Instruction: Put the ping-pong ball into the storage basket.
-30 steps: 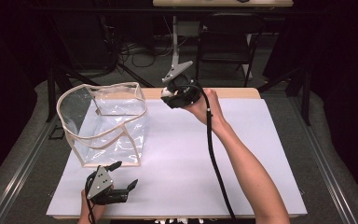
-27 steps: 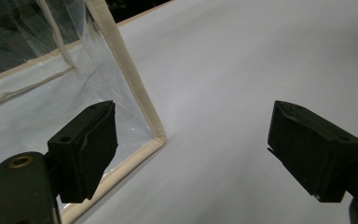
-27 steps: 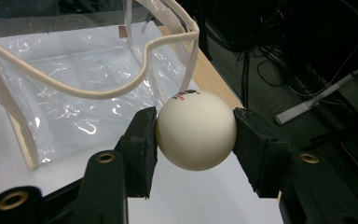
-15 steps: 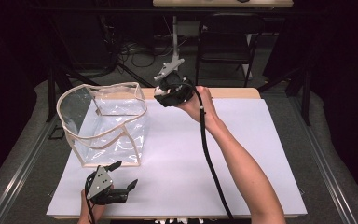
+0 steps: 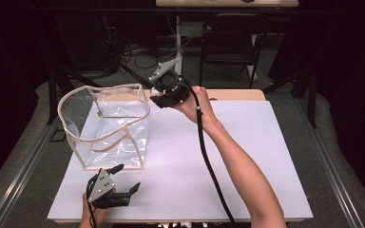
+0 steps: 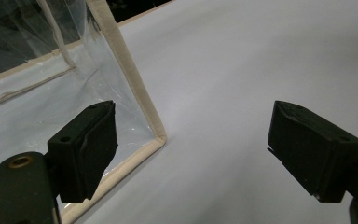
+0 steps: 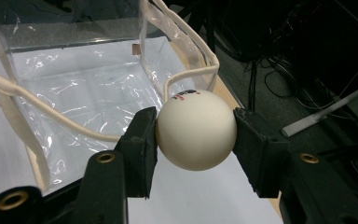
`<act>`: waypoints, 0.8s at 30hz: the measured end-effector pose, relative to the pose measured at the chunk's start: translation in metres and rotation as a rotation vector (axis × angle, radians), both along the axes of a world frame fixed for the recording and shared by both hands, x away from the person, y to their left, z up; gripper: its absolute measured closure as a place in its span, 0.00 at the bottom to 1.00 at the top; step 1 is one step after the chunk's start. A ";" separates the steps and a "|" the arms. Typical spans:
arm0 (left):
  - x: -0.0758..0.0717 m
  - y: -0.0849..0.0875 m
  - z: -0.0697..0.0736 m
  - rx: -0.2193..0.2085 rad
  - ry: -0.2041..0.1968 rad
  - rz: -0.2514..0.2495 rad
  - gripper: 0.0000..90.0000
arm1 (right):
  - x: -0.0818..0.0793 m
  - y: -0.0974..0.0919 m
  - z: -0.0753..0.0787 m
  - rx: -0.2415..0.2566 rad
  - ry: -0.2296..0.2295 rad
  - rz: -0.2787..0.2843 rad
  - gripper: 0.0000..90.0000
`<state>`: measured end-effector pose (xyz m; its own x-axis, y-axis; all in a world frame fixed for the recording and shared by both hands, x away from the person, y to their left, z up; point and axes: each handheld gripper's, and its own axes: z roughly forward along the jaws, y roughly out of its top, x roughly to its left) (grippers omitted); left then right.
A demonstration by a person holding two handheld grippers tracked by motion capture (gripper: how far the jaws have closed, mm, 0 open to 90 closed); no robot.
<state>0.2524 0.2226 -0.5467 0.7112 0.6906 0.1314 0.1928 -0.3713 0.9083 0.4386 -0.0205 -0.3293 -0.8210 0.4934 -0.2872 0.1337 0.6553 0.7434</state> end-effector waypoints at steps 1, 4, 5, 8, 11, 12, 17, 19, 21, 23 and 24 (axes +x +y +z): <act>0.000 0.000 0.000 0.000 0.000 0.000 0.18 | 0.000 0.001 0.000 -0.002 -0.002 0.003 0.57; 0.000 0.000 0.000 0.004 -0.002 -0.004 0.18 | -0.001 0.006 0.000 -0.005 -0.001 0.008 0.57; 0.000 0.000 0.000 0.004 -0.002 -0.004 0.18 | -0.001 0.007 0.000 -0.005 -0.004 0.011 0.57; 0.000 0.000 0.000 0.000 -0.001 -0.001 0.18 | -0.001 0.011 0.001 -0.009 -0.004 0.014 0.57; 0.000 0.000 0.000 0.000 0.000 -0.002 0.18 | -0.001 0.014 0.001 -0.007 -0.005 0.018 0.57; 0.000 0.000 0.000 -0.001 0.000 -0.003 0.18 | -0.002 0.015 0.002 -0.002 -0.004 0.018 0.57; 0.000 0.000 0.000 0.002 -0.002 -0.005 0.18 | -0.003 0.021 0.002 -0.009 -0.007 0.027 0.57; 0.000 0.000 0.000 0.002 -0.002 -0.005 0.18 | -0.003 0.024 0.003 -0.010 -0.007 0.030 0.57; 0.000 0.000 0.000 0.001 -0.001 -0.003 0.18 | -0.004 0.027 0.003 -0.009 -0.008 0.033 0.57; 0.000 0.000 0.000 -0.001 -0.001 -0.003 0.18 | -0.004 0.030 0.004 -0.013 -0.010 0.038 0.57; 0.000 0.000 0.000 0.000 -0.001 -0.003 0.18 | -0.004 0.031 0.004 -0.012 -0.009 0.040 0.57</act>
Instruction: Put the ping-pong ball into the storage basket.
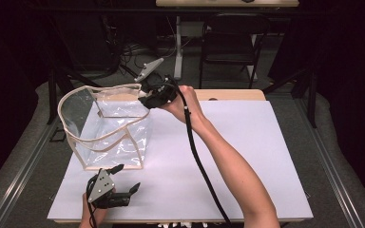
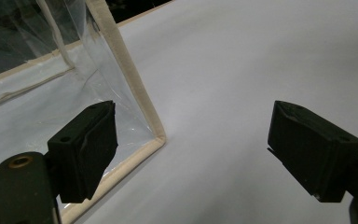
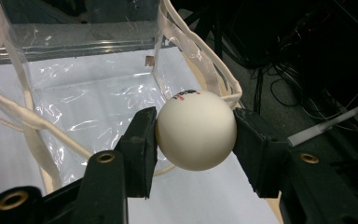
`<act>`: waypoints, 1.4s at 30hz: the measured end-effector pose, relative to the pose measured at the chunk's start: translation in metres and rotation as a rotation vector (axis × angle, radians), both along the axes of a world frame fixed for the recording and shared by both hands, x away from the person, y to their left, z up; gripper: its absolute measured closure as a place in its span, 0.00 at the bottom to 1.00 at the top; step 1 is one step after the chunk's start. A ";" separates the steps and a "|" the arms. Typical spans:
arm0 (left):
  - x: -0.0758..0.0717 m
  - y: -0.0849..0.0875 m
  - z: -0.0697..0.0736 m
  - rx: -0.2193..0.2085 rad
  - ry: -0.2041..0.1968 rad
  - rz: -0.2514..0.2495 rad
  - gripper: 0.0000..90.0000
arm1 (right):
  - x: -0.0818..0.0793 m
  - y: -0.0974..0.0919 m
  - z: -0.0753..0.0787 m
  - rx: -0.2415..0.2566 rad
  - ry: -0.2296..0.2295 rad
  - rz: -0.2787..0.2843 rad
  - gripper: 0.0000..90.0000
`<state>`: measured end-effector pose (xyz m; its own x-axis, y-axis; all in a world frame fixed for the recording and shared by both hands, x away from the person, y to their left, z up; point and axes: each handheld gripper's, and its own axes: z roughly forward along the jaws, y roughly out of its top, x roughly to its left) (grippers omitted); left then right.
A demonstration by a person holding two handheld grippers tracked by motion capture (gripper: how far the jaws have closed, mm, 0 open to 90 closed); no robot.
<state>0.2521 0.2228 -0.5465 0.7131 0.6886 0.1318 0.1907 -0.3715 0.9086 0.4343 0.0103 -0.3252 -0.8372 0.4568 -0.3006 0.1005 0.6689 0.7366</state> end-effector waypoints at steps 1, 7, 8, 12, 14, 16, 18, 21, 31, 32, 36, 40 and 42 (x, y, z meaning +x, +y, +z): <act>0.000 0.000 0.000 0.001 -0.001 0.000 0.18 | 0.000 0.001 0.000 -0.002 0.000 0.001 0.57; 0.000 0.000 0.000 0.000 -0.001 0.000 0.18 | -0.001 0.008 0.000 -0.006 0.000 0.009 0.57; 0.000 0.000 0.000 0.000 0.000 0.000 0.18 | -0.001 0.009 0.000 -0.006 0.001 0.010 0.57; 0.000 0.000 0.000 0.001 -0.001 0.000 0.18 | 0.000 0.012 -0.001 -0.009 0.004 0.012 0.57; 0.000 0.000 0.000 0.001 0.000 0.000 0.18 | 0.001 0.013 -0.001 -0.009 0.002 0.014 0.57; 0.000 0.000 0.000 0.000 0.000 0.001 0.18 | 0.001 0.015 -0.002 -0.011 0.005 0.015 0.57; 0.000 0.000 0.000 0.000 0.000 0.001 0.18 | 0.001 0.016 -0.003 -0.010 0.006 0.016 0.57; 0.000 0.000 0.000 0.003 -0.002 -0.003 0.18 | 0.003 0.017 -0.004 -0.014 0.011 0.015 0.57; 0.000 0.000 0.000 -0.001 0.001 0.000 0.18 | 0.008 0.021 -0.006 -0.006 0.023 0.016 0.57; 0.000 0.000 0.000 -0.002 0.002 -0.001 0.18 | 0.008 0.021 -0.006 -0.006 0.022 0.017 0.57; 0.000 0.000 0.000 -0.002 0.002 -0.002 0.18 | 0.010 0.023 -0.006 -0.006 0.024 0.014 0.57; 0.000 0.000 0.000 -0.002 0.002 -0.001 0.18 | 0.010 0.025 -0.005 -0.002 0.028 0.015 0.57; 0.001 0.000 0.000 0.002 0.002 -0.003 0.18 | 0.010 0.027 -0.004 -0.001 0.027 0.017 0.57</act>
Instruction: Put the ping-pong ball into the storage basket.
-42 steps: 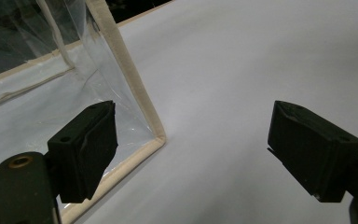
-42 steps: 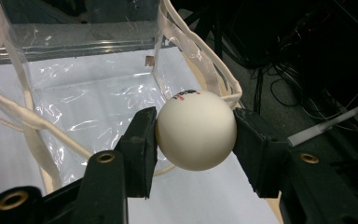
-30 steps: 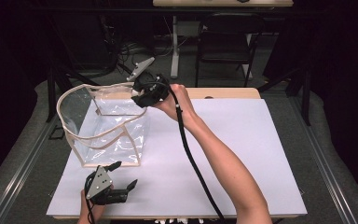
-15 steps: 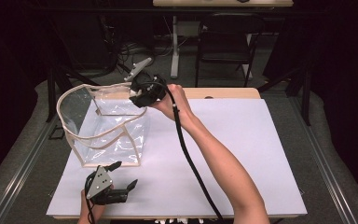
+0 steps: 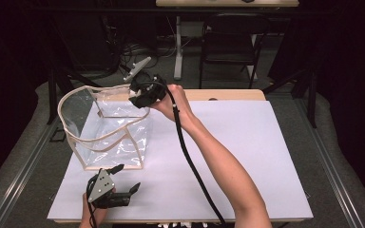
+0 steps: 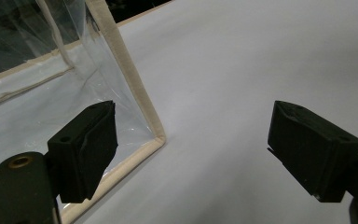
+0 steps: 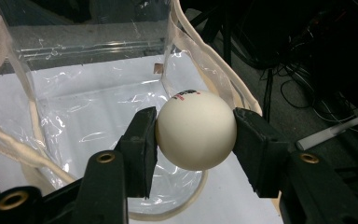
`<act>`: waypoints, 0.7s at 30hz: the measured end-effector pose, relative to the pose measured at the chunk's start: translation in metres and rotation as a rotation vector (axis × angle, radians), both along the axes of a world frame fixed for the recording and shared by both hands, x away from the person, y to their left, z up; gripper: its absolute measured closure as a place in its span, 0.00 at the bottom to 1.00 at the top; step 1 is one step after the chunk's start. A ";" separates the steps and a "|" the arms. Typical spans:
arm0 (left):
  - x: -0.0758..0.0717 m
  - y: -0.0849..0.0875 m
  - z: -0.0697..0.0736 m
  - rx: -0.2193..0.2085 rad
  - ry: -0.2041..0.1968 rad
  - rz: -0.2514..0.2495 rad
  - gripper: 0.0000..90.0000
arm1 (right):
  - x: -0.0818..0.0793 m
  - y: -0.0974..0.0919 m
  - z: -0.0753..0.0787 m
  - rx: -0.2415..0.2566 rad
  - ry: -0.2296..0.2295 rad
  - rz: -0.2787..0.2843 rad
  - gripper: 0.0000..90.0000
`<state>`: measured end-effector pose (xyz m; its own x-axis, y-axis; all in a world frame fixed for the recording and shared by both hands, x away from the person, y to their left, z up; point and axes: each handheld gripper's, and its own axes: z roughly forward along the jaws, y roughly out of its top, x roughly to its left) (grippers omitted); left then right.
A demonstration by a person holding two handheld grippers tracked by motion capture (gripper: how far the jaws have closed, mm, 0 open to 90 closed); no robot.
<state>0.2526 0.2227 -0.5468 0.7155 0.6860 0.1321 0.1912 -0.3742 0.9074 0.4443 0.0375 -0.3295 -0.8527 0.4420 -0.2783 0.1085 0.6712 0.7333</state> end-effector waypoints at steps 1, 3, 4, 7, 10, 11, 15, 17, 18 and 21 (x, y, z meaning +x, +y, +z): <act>0.000 0.000 0.000 0.000 0.000 0.000 0.18 | 0.000 0.000 0.000 0.000 0.000 0.000 0.57; 0.000 0.000 0.000 -0.004 0.000 0.002 0.18 | -0.001 0.004 0.002 0.000 0.001 0.006 0.57; 0.000 0.000 0.000 -0.003 0.000 0.002 0.18 | -0.001 0.006 0.002 0.001 -0.001 0.007 0.57; 0.000 0.000 0.000 -0.003 -0.001 0.003 0.18 | -0.001 0.009 0.002 -0.002 -0.001 0.011 0.57; 0.000 0.000 0.000 -0.003 -0.001 0.003 0.18 | -0.002 0.013 0.001 -0.010 0.002 0.017 0.57; 0.000 0.000 0.000 -0.003 -0.002 0.004 0.18 | -0.002 0.014 0.000 -0.013 0.002 0.015 0.57; 0.000 0.000 0.000 0.002 -0.001 0.001 0.18 | 0.000 0.018 -0.001 -0.013 0.008 0.018 0.57; 0.000 0.000 0.000 0.002 -0.002 0.000 0.18 | 0.001 0.021 -0.002 -0.014 0.005 0.024 0.57; 0.000 0.000 0.000 0.002 -0.002 0.000 0.18 | 0.001 0.022 -0.002 -0.016 0.008 0.025 0.57; 0.000 0.000 0.000 -0.003 -0.002 0.003 0.18 | 0.002 0.026 -0.003 -0.020 0.012 0.027 0.57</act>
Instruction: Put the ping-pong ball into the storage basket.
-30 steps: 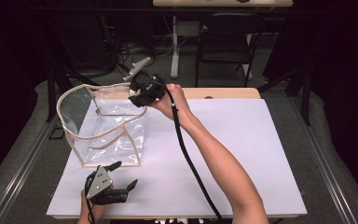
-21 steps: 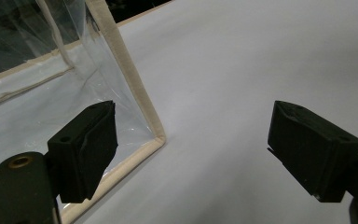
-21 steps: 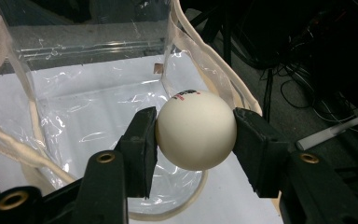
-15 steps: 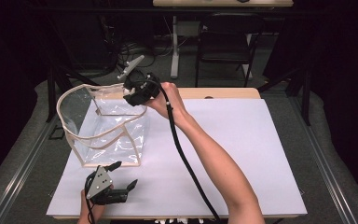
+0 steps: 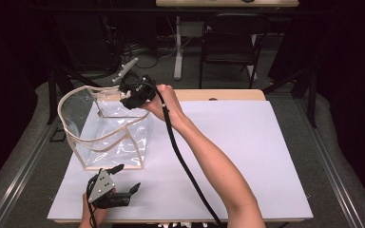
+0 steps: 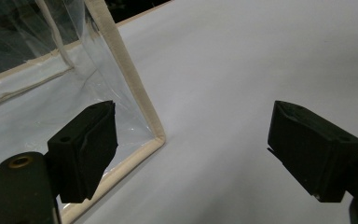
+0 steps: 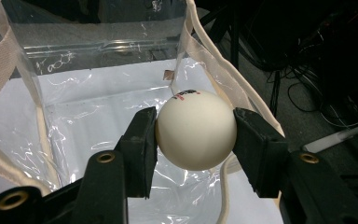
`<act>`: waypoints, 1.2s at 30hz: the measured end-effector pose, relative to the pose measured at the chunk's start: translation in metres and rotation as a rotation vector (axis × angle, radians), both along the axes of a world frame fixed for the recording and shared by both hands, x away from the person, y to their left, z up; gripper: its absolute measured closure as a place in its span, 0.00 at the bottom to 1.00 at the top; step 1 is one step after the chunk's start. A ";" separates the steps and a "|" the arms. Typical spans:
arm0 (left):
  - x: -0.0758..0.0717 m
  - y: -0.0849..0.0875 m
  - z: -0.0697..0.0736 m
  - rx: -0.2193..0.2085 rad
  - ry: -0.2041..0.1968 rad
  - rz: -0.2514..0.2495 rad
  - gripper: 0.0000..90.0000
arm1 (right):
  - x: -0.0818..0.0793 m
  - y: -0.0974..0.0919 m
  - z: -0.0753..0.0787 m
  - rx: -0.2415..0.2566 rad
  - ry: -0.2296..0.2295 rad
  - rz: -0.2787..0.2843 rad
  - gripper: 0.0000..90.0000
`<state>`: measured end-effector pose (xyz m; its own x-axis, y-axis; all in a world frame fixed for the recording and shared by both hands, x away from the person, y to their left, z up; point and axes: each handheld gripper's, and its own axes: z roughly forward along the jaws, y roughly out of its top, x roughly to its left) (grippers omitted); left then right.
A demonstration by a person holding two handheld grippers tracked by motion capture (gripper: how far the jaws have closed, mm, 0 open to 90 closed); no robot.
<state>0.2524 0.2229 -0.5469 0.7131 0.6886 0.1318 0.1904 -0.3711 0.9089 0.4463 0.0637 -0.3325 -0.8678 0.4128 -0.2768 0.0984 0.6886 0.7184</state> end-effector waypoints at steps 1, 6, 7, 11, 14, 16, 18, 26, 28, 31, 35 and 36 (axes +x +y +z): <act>0.000 0.000 0.000 0.000 0.000 0.000 0.18 | 0.000 0.001 0.000 -0.001 0.002 -0.001 0.57; 0.000 0.000 0.000 0.000 0.000 -0.001 0.18 | 0.002 0.005 -0.002 -0.005 0.007 0.003 0.57; 0.000 0.000 0.000 0.000 0.000 -0.002 0.18 | 0.002 0.006 -0.002 -0.009 0.008 0.003 0.57; 0.000 0.000 0.000 -0.001 -0.001 0.001 0.18 | 0.003 0.010 -0.004 -0.016 0.012 0.008 0.57; 0.000 0.000 0.000 -0.001 -0.001 0.000 0.18 | 0.003 0.012 -0.005 -0.020 0.016 0.011 0.57; 0.000 0.000 0.000 0.003 0.001 -0.002 0.18 | 0.003 0.014 -0.006 -0.024 0.018 0.014 0.57; 0.000 -0.001 0.000 0.003 0.002 -0.003 0.18 | 0.004 0.015 -0.008 -0.029 0.023 0.015 0.57; 0.000 0.000 0.000 -0.003 0.001 -0.003 0.18 | 0.007 0.019 -0.012 -0.042 0.032 0.017 0.57; 0.001 0.000 0.000 0.001 0.002 -0.003 0.18 | 0.007 0.019 -0.012 -0.040 0.033 0.017 0.57; 0.001 -0.001 0.000 0.001 0.005 -0.005 0.18 | 0.008 0.020 -0.014 -0.048 0.035 0.017 0.57; 0.001 -0.001 0.000 0.003 0.004 -0.004 0.18 | 0.009 0.021 -0.016 -0.046 0.045 0.020 0.57; 0.001 -0.001 0.000 0.002 0.004 -0.004 0.18 | 0.009 0.022 -0.017 -0.048 0.048 0.021 0.57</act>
<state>0.2530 0.2220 -0.5471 0.7166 0.6852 0.1300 0.1926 -0.3736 0.9074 0.4553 0.0856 -0.3490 -0.8888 0.3817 -0.2536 0.1171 0.7241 0.6797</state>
